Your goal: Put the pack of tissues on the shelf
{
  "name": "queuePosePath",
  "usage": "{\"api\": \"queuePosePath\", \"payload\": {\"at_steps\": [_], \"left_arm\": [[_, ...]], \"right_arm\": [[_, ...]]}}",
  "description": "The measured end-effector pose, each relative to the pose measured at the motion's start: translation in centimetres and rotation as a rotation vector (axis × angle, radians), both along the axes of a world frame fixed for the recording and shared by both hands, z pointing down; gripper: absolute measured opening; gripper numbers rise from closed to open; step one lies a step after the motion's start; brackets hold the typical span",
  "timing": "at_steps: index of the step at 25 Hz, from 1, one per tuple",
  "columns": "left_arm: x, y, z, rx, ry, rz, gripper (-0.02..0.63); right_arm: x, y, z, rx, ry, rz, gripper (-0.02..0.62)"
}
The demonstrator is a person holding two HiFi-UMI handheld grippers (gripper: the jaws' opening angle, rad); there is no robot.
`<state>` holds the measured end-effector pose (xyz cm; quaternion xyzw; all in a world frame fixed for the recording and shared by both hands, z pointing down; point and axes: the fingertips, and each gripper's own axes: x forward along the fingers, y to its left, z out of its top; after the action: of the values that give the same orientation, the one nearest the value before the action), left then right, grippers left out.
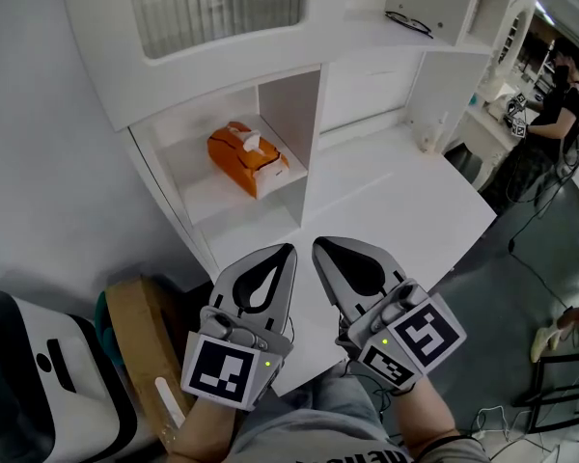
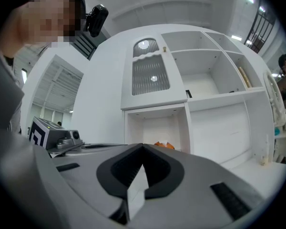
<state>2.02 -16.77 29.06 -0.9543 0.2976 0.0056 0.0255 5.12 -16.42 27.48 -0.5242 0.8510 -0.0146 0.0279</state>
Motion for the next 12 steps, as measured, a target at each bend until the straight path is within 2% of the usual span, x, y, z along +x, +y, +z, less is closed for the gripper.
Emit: {"api": "queuePosePath", "payload": {"at_steps": [12], "left_arm": [[0.1,1.5,0.3,-0.002,-0.001,0.017,0.026]], "right_arm": [[0.1,1.7,0.7,-0.007,-0.001,0.018,-0.008]]}}
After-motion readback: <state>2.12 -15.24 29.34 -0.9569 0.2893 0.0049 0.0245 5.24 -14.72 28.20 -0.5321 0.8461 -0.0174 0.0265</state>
